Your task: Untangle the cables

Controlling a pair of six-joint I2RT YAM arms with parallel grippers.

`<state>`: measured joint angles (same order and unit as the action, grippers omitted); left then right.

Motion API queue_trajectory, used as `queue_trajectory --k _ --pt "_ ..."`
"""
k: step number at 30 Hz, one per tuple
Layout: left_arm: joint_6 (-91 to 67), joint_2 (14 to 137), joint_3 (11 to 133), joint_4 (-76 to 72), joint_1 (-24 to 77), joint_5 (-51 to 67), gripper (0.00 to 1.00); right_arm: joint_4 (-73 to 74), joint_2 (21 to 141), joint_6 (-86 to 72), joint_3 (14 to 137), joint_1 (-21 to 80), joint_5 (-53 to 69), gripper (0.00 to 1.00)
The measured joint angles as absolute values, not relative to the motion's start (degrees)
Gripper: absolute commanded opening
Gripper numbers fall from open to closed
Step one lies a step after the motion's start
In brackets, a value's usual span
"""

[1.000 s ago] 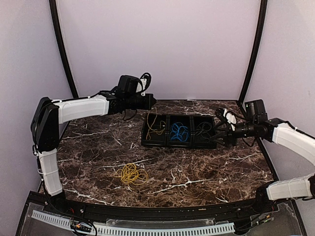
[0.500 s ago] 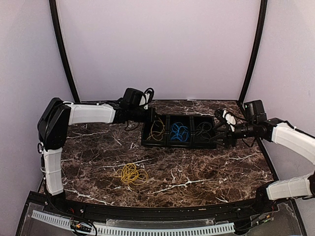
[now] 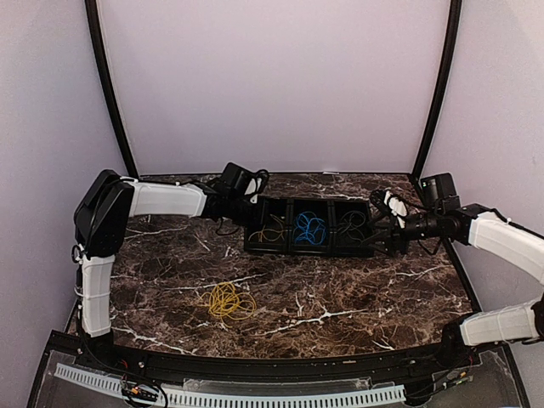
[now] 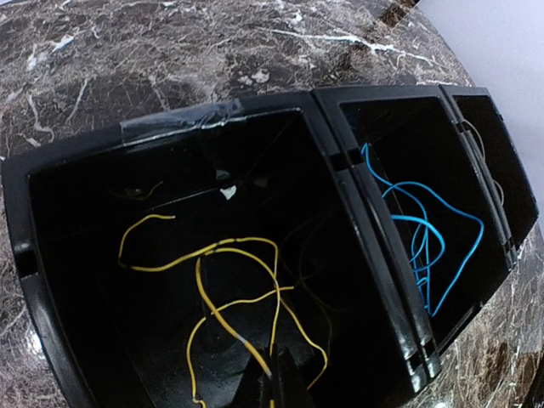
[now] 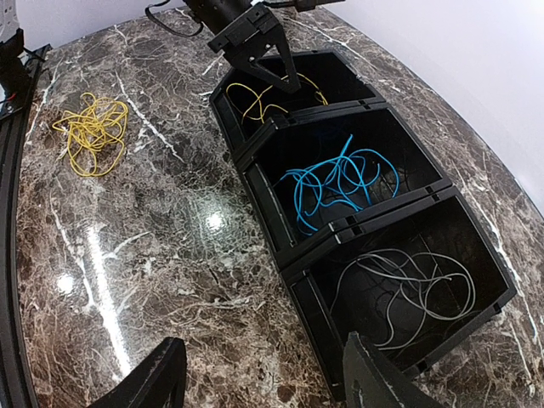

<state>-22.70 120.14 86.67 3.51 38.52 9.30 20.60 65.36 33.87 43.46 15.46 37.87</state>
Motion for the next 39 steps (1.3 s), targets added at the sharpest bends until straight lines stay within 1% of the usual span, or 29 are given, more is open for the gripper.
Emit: queue_trajectory --k 4,6,7,8,9,11,20,24,30,35,39 --pt "-22.1 121.0 88.0 6.6 38.5 8.7 0.00 20.6 65.4 33.9 43.5 15.5 37.9 0.65" --pt "-21.5 121.1 89.5 8.7 38.5 8.1 0.06 20.6 65.4 33.9 43.5 15.5 37.9 0.65" --pt "-21.1 121.1 90.2 9.5 38.5 7.9 0.13 20.6 65.4 33.9 43.5 15.5 37.9 0.65" --pt "-20.7 121.1 91.4 10.8 38.5 7.6 0.16 20.6 65.4 33.9 43.5 15.5 37.9 0.65" --pt "-20.2 121.1 92.6 12.0 38.6 7.1 0.21 20.6 65.4 33.9 43.5 15.5 37.9 0.65" --pt "-18.8 121.1 94.7 14.0 38.8 5.8 0.27 20.6 65.4 33.9 43.5 15.5 37.9 0.65" --pt "-16.1 120.0 96.3 21.5 40.0 1.5 0.40 20.7 65.4 34.0 43.5 15.5 37.9 0.65" --pt "-15.5 116.8 95.7 24.8 40.1 -1.2 0.43 20.7 65.4 34.0 43.5 15.5 37.9 0.65" --pt "-15.4 105.1 89.9 27.6 40.1 -6.5 0.45 20.7 65.4 34.1 43.5 15.5 37.9 0.65" --pt "-16.1 94.6 80.8 28.8 40.1 -8.7 0.45 20.8 65.6 34.1 43.5 15.5 37.9 0.65" --pt "-17.6 90.7 71.3 28.9 40.1 -7.0 0.43 21.1 65.9 34.3 43.5 15.5 38.1 0.65"
